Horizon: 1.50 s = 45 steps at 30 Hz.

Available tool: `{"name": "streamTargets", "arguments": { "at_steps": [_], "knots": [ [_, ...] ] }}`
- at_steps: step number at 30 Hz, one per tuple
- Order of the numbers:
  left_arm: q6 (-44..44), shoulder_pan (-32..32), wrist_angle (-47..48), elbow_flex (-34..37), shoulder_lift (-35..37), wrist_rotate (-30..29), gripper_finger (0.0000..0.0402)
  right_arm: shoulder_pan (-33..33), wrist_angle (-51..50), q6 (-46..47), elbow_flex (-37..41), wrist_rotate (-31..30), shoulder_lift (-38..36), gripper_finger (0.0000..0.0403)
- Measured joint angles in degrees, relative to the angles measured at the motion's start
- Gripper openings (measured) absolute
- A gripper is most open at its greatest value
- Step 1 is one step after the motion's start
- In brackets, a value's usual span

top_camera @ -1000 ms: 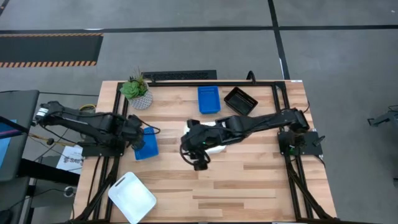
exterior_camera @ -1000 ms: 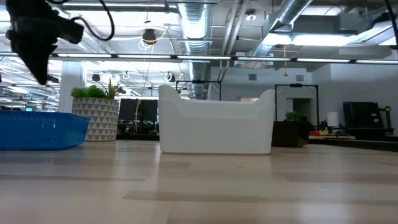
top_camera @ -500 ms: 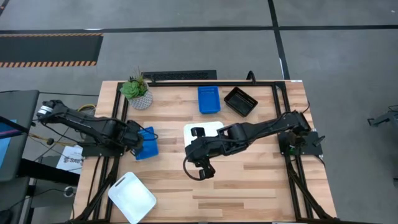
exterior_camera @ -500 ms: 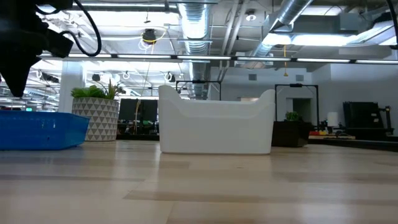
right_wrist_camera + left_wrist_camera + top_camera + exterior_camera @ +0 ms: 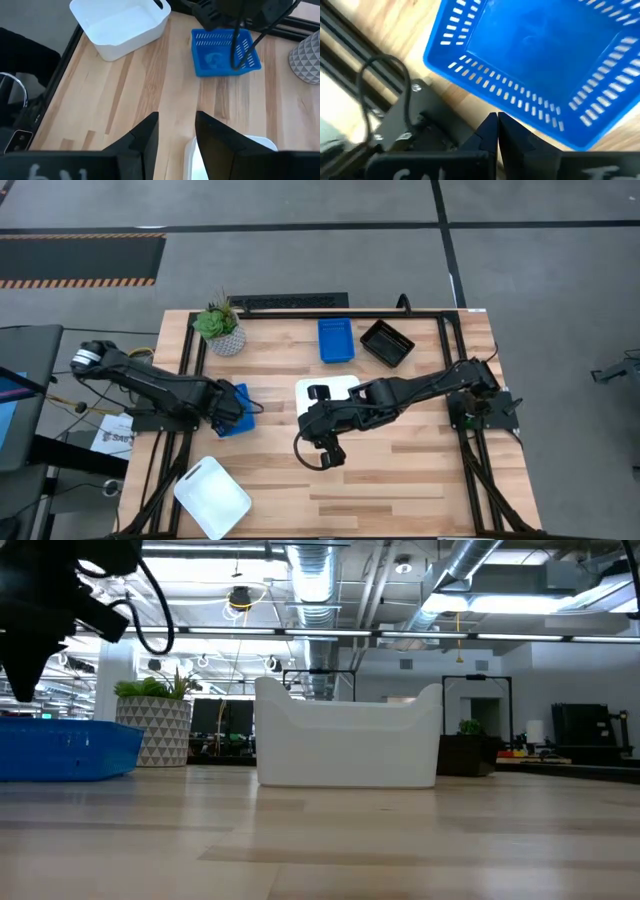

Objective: Stack baskets by color
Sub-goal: Move the blue bin toward the center of the table

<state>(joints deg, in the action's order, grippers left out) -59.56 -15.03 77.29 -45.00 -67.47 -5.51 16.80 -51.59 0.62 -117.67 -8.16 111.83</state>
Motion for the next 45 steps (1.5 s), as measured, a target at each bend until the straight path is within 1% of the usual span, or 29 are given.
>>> {"name": "streamTargets", "arguments": {
  "at_steps": [5,8,15,17,21,24,26,31,33,36,39,41,43,45],
  "knots": [
    [4.4,0.0,2.5,0.5,-5.3,4.0,0.0,0.1,-1.4,1.4,0.0,0.0,0.0,0.0149],
    [6.1,0.0,2.4,1.3,-7.8,4.7,0.0,0.4,-2.6,1.5,0.0,0.0,0.0,0.0148],
    [9.1,0.0,-5.6,1.6,-9.7,4.8,0.0,0.5,-2.7,1.1,0.0,0.1,0.0,0.0148],
    [9.7,0.0,-7.9,1.6,-9.9,3.9,0.0,0.4,-2.7,1.1,0.0,0.1,0.0,0.0147],
    [11.0,0.4,-10.8,1.6,-9.8,0.4,0.0,0.4,-3.3,2.3,0.0,0.0,0.0,0.0147],
    [12.0,1.3,-14.0,1.6,-9.8,-2.0,0.0,0.2,-2.5,5.2,0.8,-3.4,0.0,0.0147],
    [13.3,2.0,-18.1,1.6,-9.8,-3.9,0.0,-0.6,-2.4,5.9,1.8,-5.0,0.0,0.0147],
    [16.7,4.1,-25.6,1.6,-9.8,-6.2,0.0,-3.5,-1.0,9.4,4.8,-5.3,0.0,0.0147],
    [17.4,4.9,-26.9,1.2,-9.8,-6.5,0.0,-4.8,-0.5,11.5,5.8,-5.3,0.1,0.0149],
    [17.3,5.7,-24.2,-1.5,-9.8,-6.8,0.0,-7.0,3.4,12.8,8.0,-5.2,-0.1,0.0161],
    [16.0,5.5,-15.6,-5.5,-8.6,-8.7,0.0,-9.7,8.7,11.3,11.2,-5.2,0.2,0.0182],
    [14.7,4.6,-10.5,-8.6,-7.1,-10.1,0.0,-11.7,12.7,10.9,11.9,-5.2,0.3,0.0194],
    [12.7,3.3,-5.3,-11.4,-5.2,-11.5,0.0,-13.7,18.1,10.2,12.5,-5.2,-0.1,0.0202],
    [10.1,1.9,-2.0,-13.8,-3.0,-12.2,0.0,-15.4,21.5,8.9,13.1,-5.2,-0.1,0.0205]
  ]
}}
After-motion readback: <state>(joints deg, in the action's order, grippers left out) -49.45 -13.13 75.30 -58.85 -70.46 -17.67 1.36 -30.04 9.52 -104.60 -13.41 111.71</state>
